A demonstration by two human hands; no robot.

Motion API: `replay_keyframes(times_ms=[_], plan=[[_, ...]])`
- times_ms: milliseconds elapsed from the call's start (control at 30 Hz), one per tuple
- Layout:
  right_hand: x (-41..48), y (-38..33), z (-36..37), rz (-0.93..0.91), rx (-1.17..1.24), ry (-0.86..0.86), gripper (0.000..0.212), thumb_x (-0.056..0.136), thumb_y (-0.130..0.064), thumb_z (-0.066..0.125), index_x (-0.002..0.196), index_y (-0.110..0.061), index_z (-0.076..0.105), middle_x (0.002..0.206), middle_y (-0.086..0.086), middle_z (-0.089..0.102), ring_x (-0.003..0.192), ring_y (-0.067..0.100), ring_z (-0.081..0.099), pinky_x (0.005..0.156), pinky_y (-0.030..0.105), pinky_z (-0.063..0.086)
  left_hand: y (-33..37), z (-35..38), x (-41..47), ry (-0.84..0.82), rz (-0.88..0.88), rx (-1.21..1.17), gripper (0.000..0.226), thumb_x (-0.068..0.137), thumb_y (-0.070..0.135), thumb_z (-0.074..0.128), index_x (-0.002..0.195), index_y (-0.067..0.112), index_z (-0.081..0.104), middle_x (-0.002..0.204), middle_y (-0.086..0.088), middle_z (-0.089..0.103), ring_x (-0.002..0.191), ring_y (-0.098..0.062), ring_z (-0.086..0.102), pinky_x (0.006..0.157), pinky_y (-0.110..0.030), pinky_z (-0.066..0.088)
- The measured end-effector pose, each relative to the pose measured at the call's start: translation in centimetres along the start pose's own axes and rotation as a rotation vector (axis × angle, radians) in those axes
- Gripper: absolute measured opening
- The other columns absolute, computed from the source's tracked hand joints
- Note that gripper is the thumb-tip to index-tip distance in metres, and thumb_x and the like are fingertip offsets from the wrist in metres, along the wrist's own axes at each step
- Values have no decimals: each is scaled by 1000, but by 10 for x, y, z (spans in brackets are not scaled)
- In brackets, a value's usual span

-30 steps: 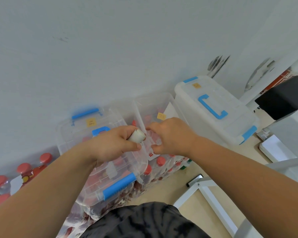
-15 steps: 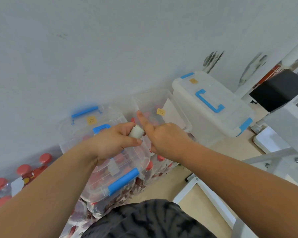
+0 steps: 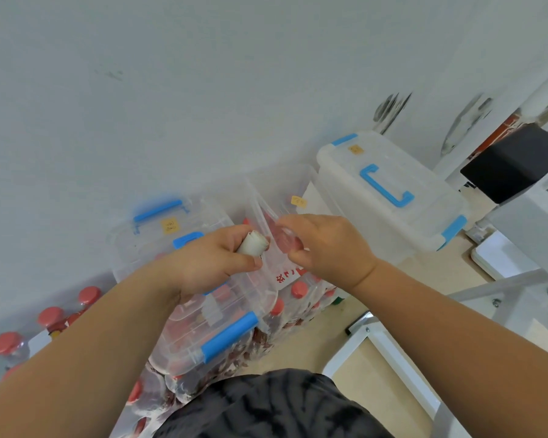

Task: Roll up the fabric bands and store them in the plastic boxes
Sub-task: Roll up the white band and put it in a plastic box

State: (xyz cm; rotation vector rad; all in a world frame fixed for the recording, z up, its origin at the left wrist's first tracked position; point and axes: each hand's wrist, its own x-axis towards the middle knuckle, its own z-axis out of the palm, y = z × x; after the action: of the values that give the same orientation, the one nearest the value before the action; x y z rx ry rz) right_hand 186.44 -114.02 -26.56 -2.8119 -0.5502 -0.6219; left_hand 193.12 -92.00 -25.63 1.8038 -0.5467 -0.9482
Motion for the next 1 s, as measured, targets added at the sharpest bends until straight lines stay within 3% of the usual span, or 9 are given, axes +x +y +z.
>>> replay_keyframes(times_ms=[67,167,367,467,633,700,867,1000], plan=[[-6,5,0,-55,-18,-5,20,81,-12,55,90,-12,72,79,4,70,56,26,61,45,34,51,5,3,1,-7,26,57,52,74,38,69,123,25,62,129,-13,63,121,-34,57,106,-55,44],[-12,12,2,-93,-51,29,20,85,-15,56,87,-12,76,97,11,75,68,30,69,53,35,56,14,6,3,-43,28,131,56,69,45,67,122,30,62,124,-5,65,116,-25,60,104,-54,46],[-19,23,-4,-87,-1,134,28,90,-12,59,114,-13,73,118,11,73,95,30,73,78,42,60,26,3,12,-13,50,320,37,74,45,64,110,35,62,109,-2,68,105,-25,64,94,-56,51],[-19,27,-12,10,43,152,34,91,-10,56,124,-14,60,112,9,74,90,30,72,71,41,60,29,7,18,4,54,439,25,80,39,63,105,35,59,103,3,66,98,-21,64,89,-53,52],[-19,50,-17,89,-103,221,16,87,-16,72,101,-8,76,100,9,77,86,30,73,76,43,59,31,12,23,30,15,601,19,88,34,62,105,28,57,102,4,64,94,-18,62,88,-50,51],[-15,55,-20,95,-111,230,16,89,-18,73,102,-10,77,100,7,77,87,29,73,78,43,57,33,14,23,39,11,638,18,89,34,62,103,24,56,100,1,63,93,-21,61,87,-51,51],[8,56,-36,144,21,345,22,98,-23,60,104,-8,76,97,7,76,85,31,71,73,44,57,35,21,16,55,-46,615,21,90,29,66,103,15,57,99,-7,63,93,-28,62,84,-50,52],[14,60,-51,292,93,482,24,99,-28,58,102,-13,77,87,6,68,81,29,61,72,40,49,38,25,12,82,-52,562,19,88,29,67,102,20,58,98,-5,63,92,-25,62,83,-46,54]])
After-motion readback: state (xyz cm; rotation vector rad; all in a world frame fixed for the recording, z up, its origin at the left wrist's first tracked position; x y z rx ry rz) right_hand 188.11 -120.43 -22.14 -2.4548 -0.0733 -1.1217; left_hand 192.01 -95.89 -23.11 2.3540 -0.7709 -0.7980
